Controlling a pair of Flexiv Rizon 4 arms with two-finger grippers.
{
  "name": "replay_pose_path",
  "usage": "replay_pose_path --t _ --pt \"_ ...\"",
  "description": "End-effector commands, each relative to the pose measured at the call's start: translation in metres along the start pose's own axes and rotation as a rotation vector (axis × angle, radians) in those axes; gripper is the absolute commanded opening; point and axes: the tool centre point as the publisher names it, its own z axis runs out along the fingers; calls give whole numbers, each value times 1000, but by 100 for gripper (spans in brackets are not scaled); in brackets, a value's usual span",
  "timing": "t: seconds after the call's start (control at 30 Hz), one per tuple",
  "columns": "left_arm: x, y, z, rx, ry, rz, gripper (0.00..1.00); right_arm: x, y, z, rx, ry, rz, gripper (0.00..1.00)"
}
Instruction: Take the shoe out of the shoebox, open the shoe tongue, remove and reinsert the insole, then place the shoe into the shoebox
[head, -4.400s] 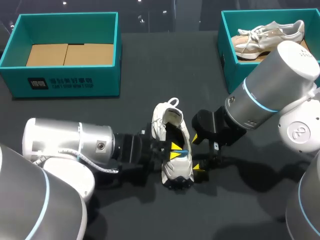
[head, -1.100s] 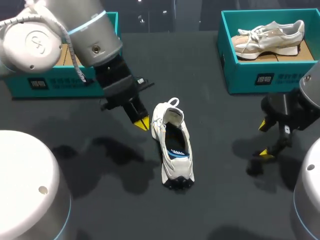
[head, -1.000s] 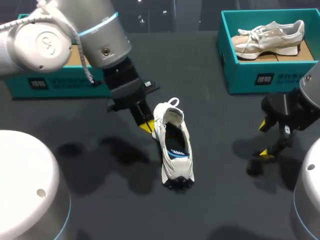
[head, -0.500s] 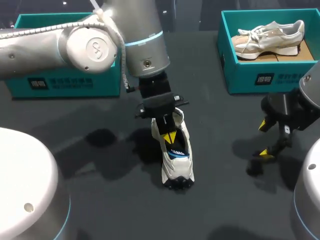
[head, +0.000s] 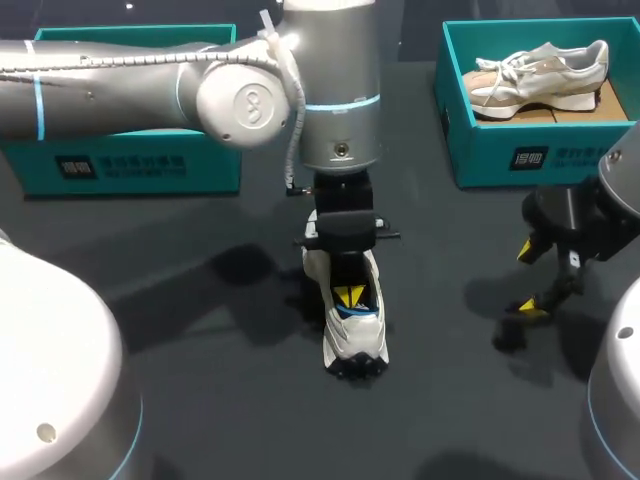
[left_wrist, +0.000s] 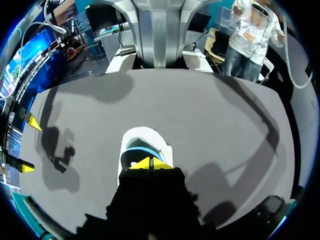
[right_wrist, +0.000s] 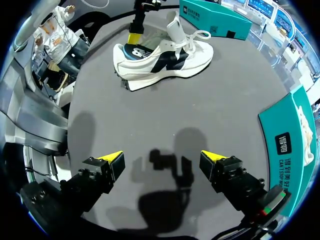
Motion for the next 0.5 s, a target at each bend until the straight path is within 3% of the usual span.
replay_pose_path --t 0.03,0.27,0.5 --pt "-6 9 18 9 37 -9 0 1 -1 0 1 -3 0 100" --pt "-7 18 35 24 36 -24 0 1 -1 0 1 -3 0 100" --pt "-1 2 5 -31 1 -6 0 1 -1 0 1 -3 0 100"
